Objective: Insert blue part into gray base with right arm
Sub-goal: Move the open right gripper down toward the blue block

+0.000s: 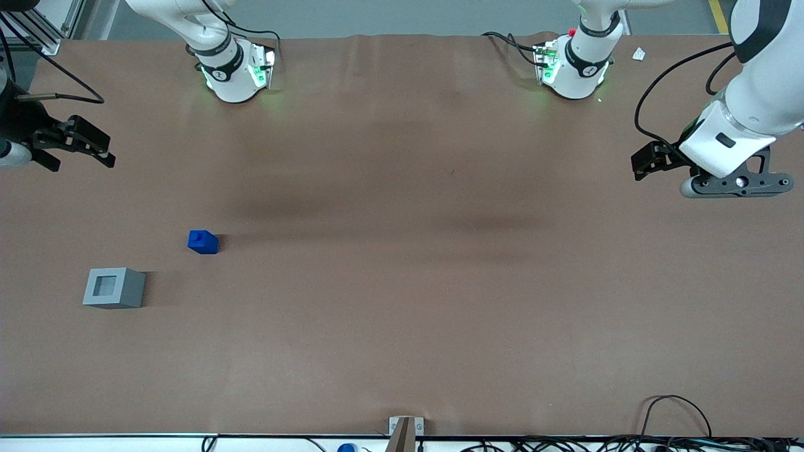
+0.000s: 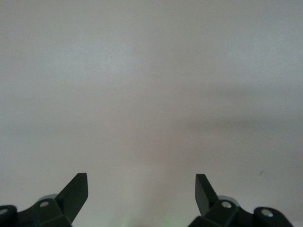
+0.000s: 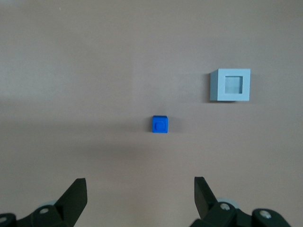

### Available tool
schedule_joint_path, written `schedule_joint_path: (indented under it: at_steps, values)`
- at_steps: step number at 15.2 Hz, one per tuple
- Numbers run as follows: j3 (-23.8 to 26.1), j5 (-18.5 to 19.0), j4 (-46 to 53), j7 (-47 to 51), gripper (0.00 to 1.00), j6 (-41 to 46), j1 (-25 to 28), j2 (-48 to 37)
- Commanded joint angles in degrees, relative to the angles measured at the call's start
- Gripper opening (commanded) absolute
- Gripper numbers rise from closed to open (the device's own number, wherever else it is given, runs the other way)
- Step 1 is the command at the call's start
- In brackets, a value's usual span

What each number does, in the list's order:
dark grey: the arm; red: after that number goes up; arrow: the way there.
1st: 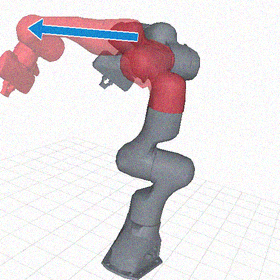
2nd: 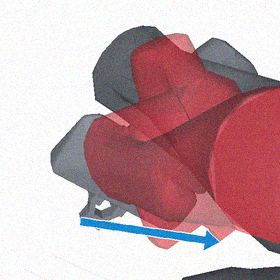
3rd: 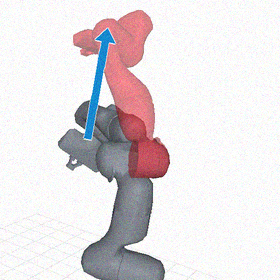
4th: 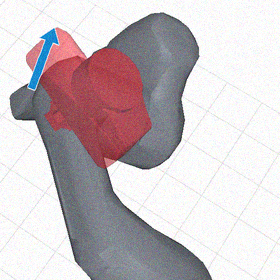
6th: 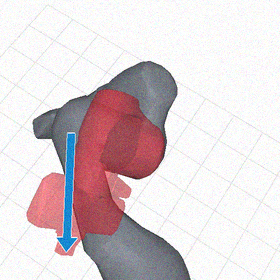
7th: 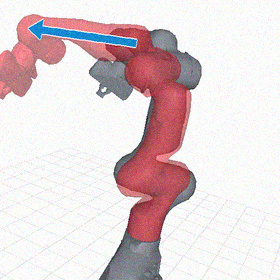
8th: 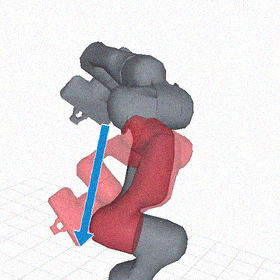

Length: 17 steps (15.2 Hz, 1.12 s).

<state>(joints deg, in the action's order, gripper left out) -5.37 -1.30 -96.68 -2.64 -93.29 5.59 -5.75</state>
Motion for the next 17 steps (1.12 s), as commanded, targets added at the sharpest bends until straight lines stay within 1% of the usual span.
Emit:
schedule_joint_path:
  at_steps: [1,3,5,7,8,10,13,17]
  values:
    - [0.2,-0.2,0.4,-1.0,1.0,1.4,-0.8,0.3]
    - [0.1,-0.2,0.5,-1.0,1.0,0.7,-0.9,0.7]
    - [0.1,-0.2,1.6,-0.9,1.0,0.2,-1.5,3.7]
    - [0.0,-0.4,2.5,-1.0,1.0,-3.1,-2.2,7.9]
    - [0.2,-0.7,2.0,-0.9,1.0,-5.0,-3.5,9.7]
    - [0.2,-0.6,1.7,-1.0,1.0,-8.3,-3.2,14.3]
    - [0.4,-0.7,-2.5,-1.0,1.0,-15.9,-2.6,19.1]
    - [0.4,-0.6,-12.9,-1.0,1.0,-31.2,-2.4,20.8]
